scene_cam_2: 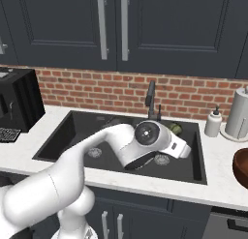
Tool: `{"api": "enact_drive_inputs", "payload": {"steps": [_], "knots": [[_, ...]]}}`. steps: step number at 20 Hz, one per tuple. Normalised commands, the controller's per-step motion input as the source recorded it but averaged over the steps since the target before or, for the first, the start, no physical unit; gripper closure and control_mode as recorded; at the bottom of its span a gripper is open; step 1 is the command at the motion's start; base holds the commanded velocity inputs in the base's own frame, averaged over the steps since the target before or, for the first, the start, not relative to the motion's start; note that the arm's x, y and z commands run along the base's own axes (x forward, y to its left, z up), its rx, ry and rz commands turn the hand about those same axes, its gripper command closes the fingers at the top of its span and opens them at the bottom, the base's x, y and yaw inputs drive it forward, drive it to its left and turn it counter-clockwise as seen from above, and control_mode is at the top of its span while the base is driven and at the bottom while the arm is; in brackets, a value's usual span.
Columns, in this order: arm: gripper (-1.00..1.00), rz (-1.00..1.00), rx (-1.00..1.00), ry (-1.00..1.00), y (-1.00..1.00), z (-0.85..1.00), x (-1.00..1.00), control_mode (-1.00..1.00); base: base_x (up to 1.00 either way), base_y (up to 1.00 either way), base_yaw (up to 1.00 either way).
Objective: Pick the cucumber from the sink and place it in the bowl. Then pick the bowl and place it in the microwave. Then close the microwave door and press the start button.
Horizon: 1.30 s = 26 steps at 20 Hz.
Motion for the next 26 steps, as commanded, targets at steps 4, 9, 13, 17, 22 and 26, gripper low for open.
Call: {"api": "enact_drive_inputs", "payload": {"steps": [4, 9, 13, 17, 22, 26], "knots": [[1.00, -0.17, -0.07, 0.00, -0.17, 0.21, -0.55, -1.00, 0.00, 0.00, 0.00], [1.00, -0.20, -0.10, 0.00, -0.12, 0.27, -0.30, -1.00, 0.00, 0.00, 0.00], [1.00, -0.20, -0.08, 0.00, -0.19, 0.20, -0.14, -1.00, 0.00, 0.00, 0.00], [1.00, -0.16, -0.03, 0.03, -0.31, 0.09, -0.01, -1.00, 0.00, 0.00, 0.00], [1.00, -0.07, 0.00, 0.08, -0.35, 0.02, 0.00, -1.00, 0.00, 0.00, 0.00], [1.00, 0.00, 0.01, 0.09, -0.39, 0.07, 0.00, -1.00, 0.00, 0.00, 0.00]]}}
